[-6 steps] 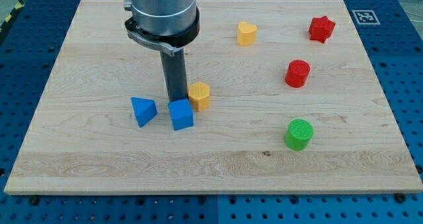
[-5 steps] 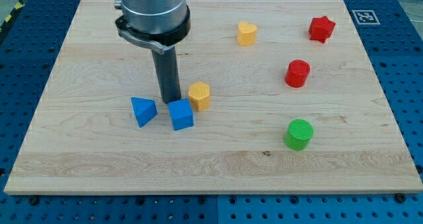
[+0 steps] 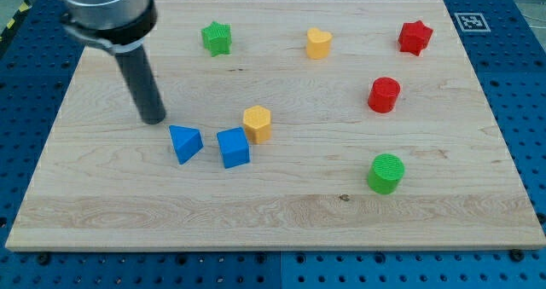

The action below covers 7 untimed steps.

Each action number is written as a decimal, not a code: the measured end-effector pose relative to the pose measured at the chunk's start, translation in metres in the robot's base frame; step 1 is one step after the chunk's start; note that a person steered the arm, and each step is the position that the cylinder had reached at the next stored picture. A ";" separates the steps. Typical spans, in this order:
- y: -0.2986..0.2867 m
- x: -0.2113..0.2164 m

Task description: Push the blue triangle slightly towards the blue cube

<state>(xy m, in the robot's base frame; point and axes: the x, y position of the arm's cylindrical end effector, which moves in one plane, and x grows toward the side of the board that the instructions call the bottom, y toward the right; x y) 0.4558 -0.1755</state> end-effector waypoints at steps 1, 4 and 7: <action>-0.014 0.011; 0.002 0.016; 0.040 0.015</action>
<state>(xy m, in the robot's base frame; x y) 0.4712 -0.1356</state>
